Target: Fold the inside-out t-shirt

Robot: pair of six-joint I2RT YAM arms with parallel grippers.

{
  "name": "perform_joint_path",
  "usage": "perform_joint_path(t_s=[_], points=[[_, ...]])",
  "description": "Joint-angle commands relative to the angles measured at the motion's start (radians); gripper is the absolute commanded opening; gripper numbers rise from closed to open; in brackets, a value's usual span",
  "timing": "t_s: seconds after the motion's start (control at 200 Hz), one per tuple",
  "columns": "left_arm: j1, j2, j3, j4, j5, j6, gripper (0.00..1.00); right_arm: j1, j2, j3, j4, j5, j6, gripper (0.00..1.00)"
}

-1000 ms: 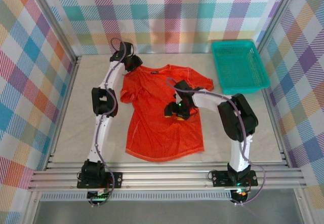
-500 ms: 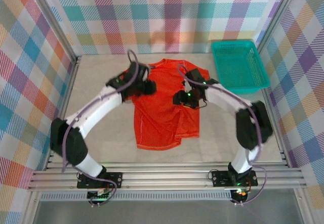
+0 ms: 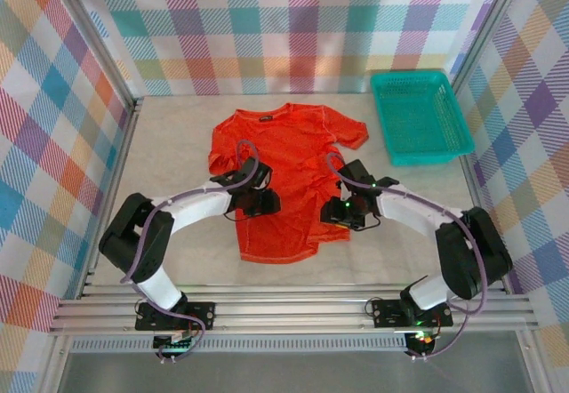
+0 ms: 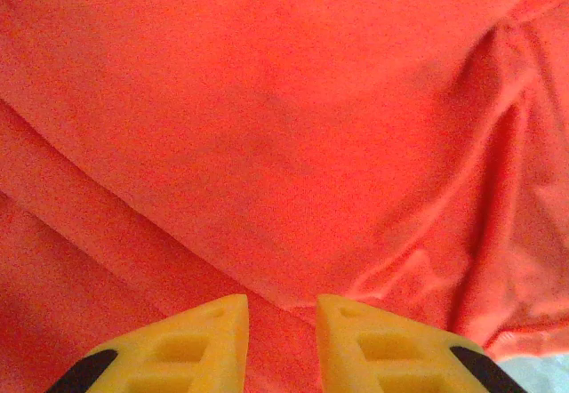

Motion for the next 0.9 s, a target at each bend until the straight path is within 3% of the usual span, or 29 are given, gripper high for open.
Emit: perform_joint_path(t_s=[0.0,0.26,0.45,0.66,0.895], points=[[0.009,0.048,-0.009,-0.067,-0.079,-0.025,0.25,-0.007,0.066,-0.024,0.071,0.004,0.024,0.47],[0.112,0.035,-0.054,-0.160,-0.186,0.029,0.25,-0.110,0.100,-0.053,0.002,0.101,-0.038,0.46],[0.131,0.011,-0.007,-0.226,-0.275,0.028,0.25,-0.132,0.116,0.027,-0.063,0.159,-0.078,0.44],[0.052,-0.046,0.078,-0.260,-0.226,0.005,0.27,-0.041,-0.039,0.067,-0.156,0.099,-0.025,0.43],[0.026,-0.125,0.094,-0.266,-0.217,-0.013,0.27,0.029,-0.166,-0.050,-0.175,0.126,0.205,0.35]])
